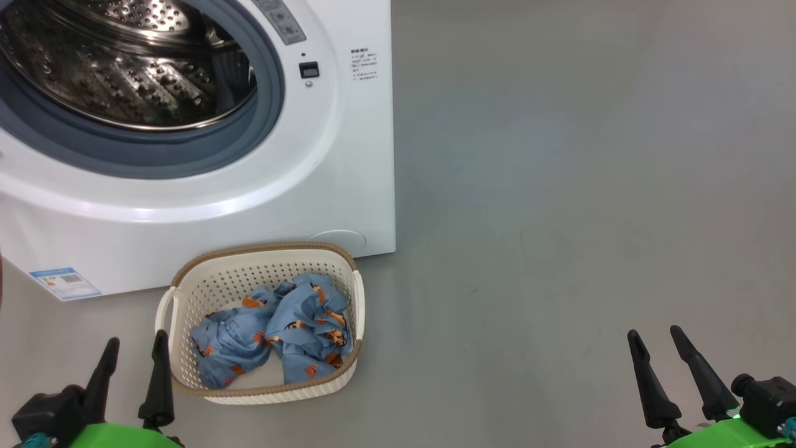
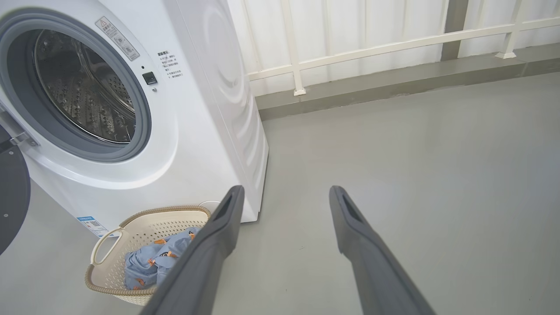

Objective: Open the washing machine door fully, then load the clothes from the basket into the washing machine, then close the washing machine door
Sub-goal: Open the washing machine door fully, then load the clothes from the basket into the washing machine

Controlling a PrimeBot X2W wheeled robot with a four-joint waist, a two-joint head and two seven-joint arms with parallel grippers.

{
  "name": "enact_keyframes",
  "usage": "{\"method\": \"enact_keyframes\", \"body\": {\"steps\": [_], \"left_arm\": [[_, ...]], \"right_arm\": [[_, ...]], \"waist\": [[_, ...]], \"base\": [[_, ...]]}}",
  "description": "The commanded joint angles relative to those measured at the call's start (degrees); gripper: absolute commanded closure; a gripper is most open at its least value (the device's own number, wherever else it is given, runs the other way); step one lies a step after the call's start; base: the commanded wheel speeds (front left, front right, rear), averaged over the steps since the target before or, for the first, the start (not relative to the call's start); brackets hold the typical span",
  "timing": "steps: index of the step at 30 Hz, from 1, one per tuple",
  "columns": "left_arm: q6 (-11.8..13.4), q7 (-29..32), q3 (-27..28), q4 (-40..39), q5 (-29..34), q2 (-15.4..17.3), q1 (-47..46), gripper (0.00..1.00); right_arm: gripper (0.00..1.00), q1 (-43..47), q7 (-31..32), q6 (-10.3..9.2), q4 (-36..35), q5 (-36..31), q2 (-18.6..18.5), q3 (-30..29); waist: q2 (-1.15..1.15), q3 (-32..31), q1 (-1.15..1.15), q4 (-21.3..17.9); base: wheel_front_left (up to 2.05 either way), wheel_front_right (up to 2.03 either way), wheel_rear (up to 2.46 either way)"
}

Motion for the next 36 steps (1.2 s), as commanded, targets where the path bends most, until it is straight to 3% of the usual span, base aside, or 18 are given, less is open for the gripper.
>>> {"method": "enact_keyframes", "body": {"steps": [1,19,36], "left_arm": [[-0.1,-0.3,1.8,-1.8,-0.2,1.2,-0.1,0.00],[-0.1,-0.3,3.9,-2.2,-0.3,0.0,-0.4,0.00],[-0.1,-0.3,3.3,-0.8,-3.5,0.8,-1.4,0.00]], "right_arm": [[0.00,-0.6,-0.7,0.17,-1.5,-0.3,-1.0,1.0],[0.00,-0.8,-0.7,0.17,-1.8,-0.5,-0.7,0.7],[0.00,-1.6,-0.7,0.17,-1.7,-0.5,-0.3,1.0]], "waist": [[0.00,-0.3,0.00,-0.2],[0.00,0.3,0.00,0.2],[0.00,1.0,0.00,0.2]], "base": [[0.00,0.00,0.00],[0.00,0.00,0.00],[0.11,-0.32,0.21]]}}
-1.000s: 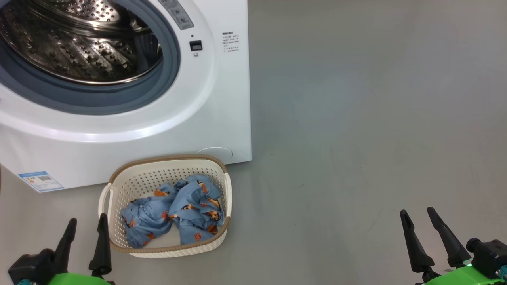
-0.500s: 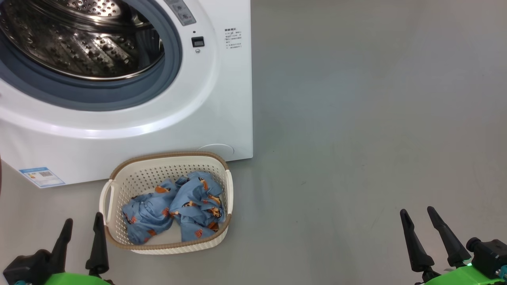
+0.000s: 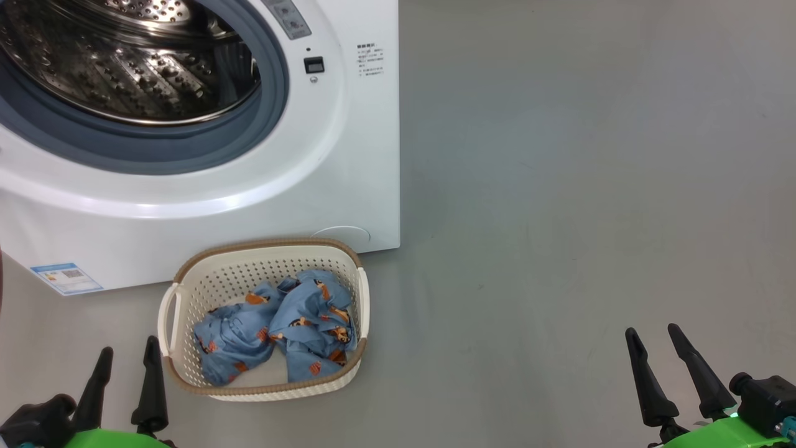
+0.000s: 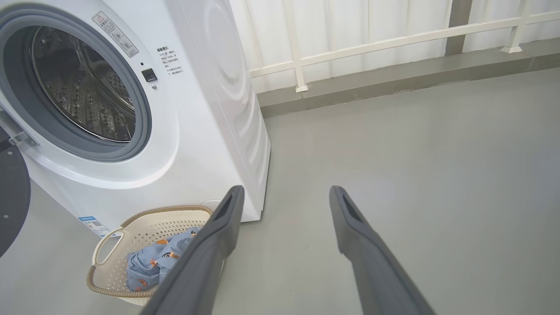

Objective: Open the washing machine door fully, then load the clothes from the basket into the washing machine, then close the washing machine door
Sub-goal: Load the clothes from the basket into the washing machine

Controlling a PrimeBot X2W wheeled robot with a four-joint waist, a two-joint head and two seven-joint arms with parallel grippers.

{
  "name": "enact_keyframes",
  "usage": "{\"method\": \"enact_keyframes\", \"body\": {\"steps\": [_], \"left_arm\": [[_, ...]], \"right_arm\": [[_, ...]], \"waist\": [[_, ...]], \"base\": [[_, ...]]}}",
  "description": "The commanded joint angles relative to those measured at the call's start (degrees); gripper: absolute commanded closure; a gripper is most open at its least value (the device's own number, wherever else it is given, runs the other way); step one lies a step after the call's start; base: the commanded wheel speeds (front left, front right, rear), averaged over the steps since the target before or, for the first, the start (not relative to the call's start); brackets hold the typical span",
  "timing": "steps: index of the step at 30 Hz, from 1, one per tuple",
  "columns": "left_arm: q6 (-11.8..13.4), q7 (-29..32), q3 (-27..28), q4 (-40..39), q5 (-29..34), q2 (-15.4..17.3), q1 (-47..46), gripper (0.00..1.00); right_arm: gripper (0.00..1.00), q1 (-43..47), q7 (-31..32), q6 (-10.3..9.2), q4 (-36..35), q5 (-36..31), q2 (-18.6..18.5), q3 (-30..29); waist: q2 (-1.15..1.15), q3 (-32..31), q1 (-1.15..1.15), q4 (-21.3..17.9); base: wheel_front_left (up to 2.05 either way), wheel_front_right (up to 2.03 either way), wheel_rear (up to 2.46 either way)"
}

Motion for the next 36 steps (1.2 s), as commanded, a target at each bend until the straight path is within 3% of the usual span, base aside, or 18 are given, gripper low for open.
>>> {"method": "enact_keyframes", "body": {"steps": [1,20,36], "left_arm": [[-0.1,-0.3,1.8,-1.1,-0.6,1.9,-2.3,0.00],[-0.1,-0.3,1.6,-1.0,0.0,2.4,-3.4,0.00],[-0.1,-0.3,1.2,0.4,3.8,2.1,-3.8,0.00]], "right_arm": [[0.00,-1.4,-0.7,0.17,-1.5,-0.5,-0.7,1.2],[0.00,-2.1,-0.7,0.17,-1.5,-0.6,0.0,1.2],[0.00,-2.1,-0.7,0.17,-1.4,-0.5,0.1,1.6]], "waist": [[0.00,0.1,0.00,-0.1],[0.00,1.2,0.00,-0.5],[0.00,1.2,0.00,-0.2]], "base": [[0.39,-1.04,0.65],[0.46,-1.03,0.56],[0.10,-0.10,0.00]]}}
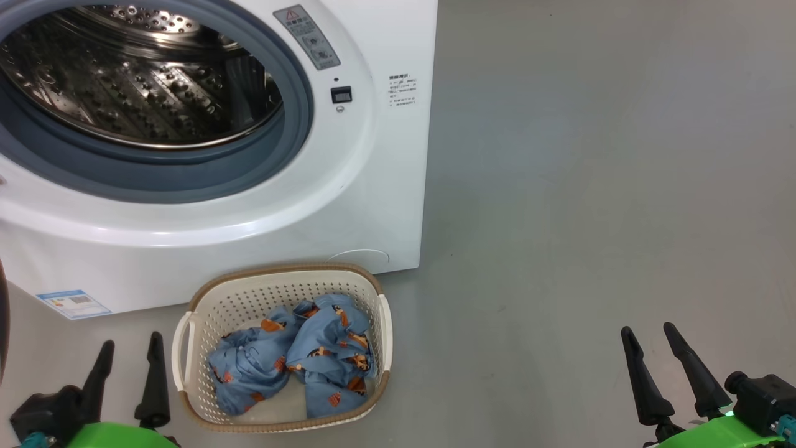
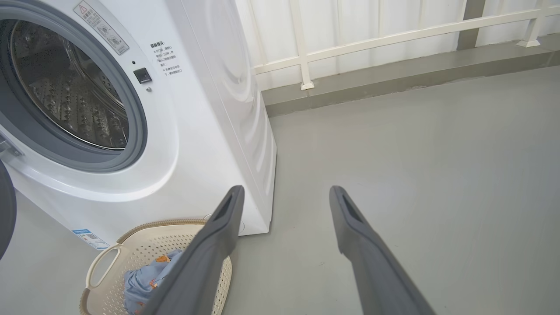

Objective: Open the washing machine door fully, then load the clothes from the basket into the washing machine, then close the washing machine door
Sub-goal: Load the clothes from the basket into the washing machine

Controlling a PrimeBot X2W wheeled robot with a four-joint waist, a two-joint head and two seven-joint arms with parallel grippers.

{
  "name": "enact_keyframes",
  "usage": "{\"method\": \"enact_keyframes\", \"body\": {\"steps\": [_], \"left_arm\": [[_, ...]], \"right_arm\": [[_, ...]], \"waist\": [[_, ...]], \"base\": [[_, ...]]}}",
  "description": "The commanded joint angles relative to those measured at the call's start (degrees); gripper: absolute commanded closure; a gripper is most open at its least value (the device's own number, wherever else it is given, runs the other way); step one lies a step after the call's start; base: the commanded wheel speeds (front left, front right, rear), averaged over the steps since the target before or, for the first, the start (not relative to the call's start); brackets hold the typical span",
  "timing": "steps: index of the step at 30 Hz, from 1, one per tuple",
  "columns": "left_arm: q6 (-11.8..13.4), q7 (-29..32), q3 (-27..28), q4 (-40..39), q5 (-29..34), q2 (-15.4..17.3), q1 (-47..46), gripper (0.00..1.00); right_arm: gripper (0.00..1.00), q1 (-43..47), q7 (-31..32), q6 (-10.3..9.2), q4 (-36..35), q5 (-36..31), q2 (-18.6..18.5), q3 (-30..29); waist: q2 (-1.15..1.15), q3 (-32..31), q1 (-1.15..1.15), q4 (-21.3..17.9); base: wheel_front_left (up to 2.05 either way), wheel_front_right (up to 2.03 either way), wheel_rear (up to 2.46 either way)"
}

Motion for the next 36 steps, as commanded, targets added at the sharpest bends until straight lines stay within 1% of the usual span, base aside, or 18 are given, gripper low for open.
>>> {"method": "enact_keyframes", "body": {"steps": [1,5,8,15,19,24,25,30,36], "left_arm": [[-0.1,-0.3,1.7,-0.6,0.7,1.1,-2.4,0.00],[-0.1,-0.3,0.3,0.7,1.7,0.9,-2.4,0.00],[-0.1,-0.3,-1.2,2.7,1.1,0.5,-2.9,0.00],[-0.1,-0.3,-6.5,9.9,0.6,0.6,-6.4,0.00],[-0.1,-0.3,-9.0,15.8,0.6,1.0,-10.2,0.00],[-0.1,-0.3,-13.3,22.6,-1.0,1.5,-16.5,0.00],[-0.1,-0.3,-13.3,22.6,-1.0,1.5,-16.5,0.00],[-0.1,-0.3,-18.7,29.3,-3.6,2.2,-23.3,0.00],[-0.1,-0.3,-25.6,35.4,-7.9,3.6,-29.6,0.00]], "right_arm": [[0.00,-1.8,-0.7,0.17,-1.3,-0.3,-0.5,1.4],[0.00,-2.0,-0.7,0.17,-1.4,-0.4,-0.3,1.8],[0.00,-2.5,-0.7,0.17,-1.6,-0.5,0.0,2.1],[0.00,-4.2,-0.7,0.17,-2.1,-0.7,0.6,2.5],[0.00,-5.6,-0.7,0.17,-2.5,-1.0,1.2,2.9],[0.00,-8.2,-0.7,0.17,-3.0,-1.4,2.2,3.2],[0.00,-8.2,-0.7,0.17,-3.0,-1.4,2.2,3.2],[0.00,-11.6,-0.7,0.17,-3.7,-1.9,3.2,3.7],[0.00,-15.4,-0.7,0.17,-4.3,-2.2,4.4,4.5]], "waist": [[0.00,0.0,0.00,0.0],[0.00,0.5,0.00,-0.2],[0.00,1.5,0.00,-0.4],[0.00,5.4,0.00,-0.9],[0.00,8.9,0.00,-1.3],[0.00,14.2,0.00,-1.8],[0.00,14.2,0.00,-1.8],[0.00,19.6,0.00,-2.5],[0.00,24.9,0.00,-4.0]], "base": [[0.00,0.00,0.00],[0.00,0.00,0.00],[0.00,0.00,0.00],[0.00,0.00,0.00],[0.00,0.00,0.00],[0.00,0.00,0.00],[0.00,0.00,0.00],[0.00,0.00,0.00],[0.00,0.00,0.00]]}}
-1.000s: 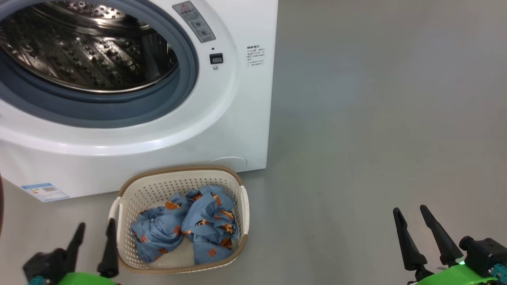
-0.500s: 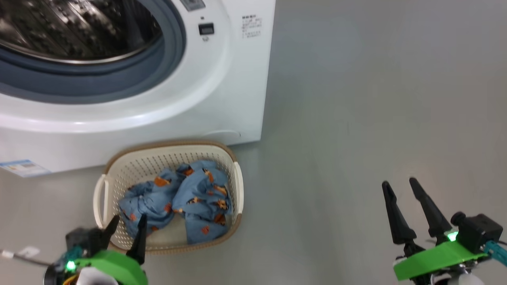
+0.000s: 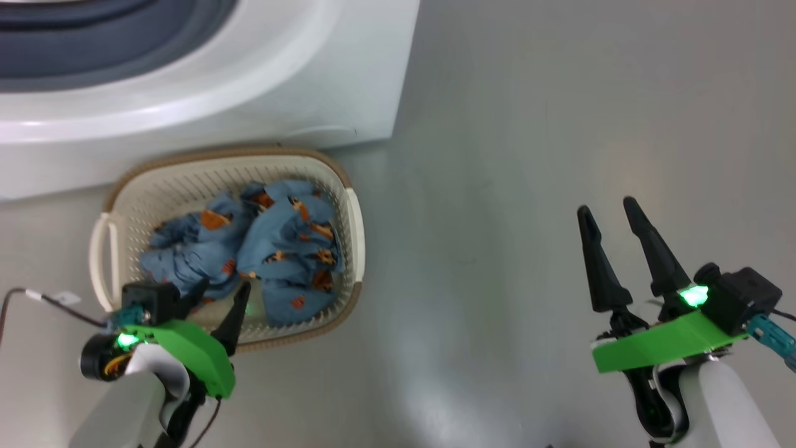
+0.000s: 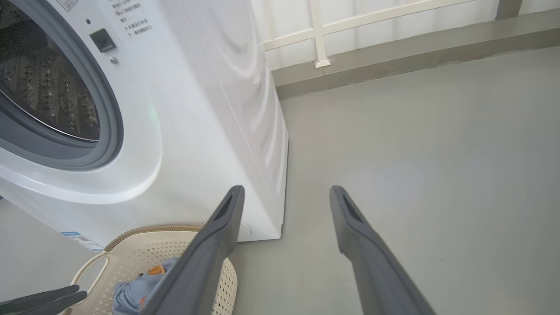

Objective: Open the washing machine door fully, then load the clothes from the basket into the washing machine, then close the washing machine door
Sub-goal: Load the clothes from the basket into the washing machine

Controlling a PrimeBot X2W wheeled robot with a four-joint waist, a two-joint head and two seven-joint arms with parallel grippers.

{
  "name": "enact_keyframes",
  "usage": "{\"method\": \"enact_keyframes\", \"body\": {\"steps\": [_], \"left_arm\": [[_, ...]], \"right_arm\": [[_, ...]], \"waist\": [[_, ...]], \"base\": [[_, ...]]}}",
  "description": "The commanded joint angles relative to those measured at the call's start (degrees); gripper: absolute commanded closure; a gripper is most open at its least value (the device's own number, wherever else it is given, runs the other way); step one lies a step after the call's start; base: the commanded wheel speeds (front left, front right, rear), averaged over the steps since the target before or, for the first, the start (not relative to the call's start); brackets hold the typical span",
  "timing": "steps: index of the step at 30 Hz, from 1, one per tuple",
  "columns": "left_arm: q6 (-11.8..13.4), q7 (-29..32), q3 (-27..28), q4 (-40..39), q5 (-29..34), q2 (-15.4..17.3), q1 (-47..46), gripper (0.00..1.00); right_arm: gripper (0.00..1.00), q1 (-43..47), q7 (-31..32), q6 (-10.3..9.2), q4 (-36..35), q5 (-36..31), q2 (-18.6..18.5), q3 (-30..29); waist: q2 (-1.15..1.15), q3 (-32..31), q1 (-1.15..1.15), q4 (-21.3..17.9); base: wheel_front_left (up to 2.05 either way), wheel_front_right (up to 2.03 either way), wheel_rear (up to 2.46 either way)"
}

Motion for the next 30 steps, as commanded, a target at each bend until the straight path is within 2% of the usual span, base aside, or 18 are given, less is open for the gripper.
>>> {"method": "enact_keyframes", "body": {"steps": [1,12,30], "left_arm": [[-0.1,-0.4,0.8,-0.1,-0.6,2.1,-1.0,0.00],[-0.1,-0.4,-8.9,6.0,-6.5,4.6,-9.9,0.00],[-0.1,-0.4,-16.5,8.9,-13.0,8.7,-18.3,0.00]], "right_arm": [[0.00,-0.3,-0.7,0.17,-1.5,-0.2,0.4,1.4],[0.00,-4.0,-0.7,0.17,-2.4,-0.4,2.2,2.1],[0.00,-6.7,-0.7,0.17,-3.5,-0.6,3.4,4.1]], "waist": [[0.00,4.5,-0.01,-1.8],[0.00,12.1,-0.01,-4.3],[0.00,17.0,-0.01,-7.1]], "base": [[0.00,0.00,0.00],[0.00,0.00,0.00],[0.00,0.00,0.00]]}}
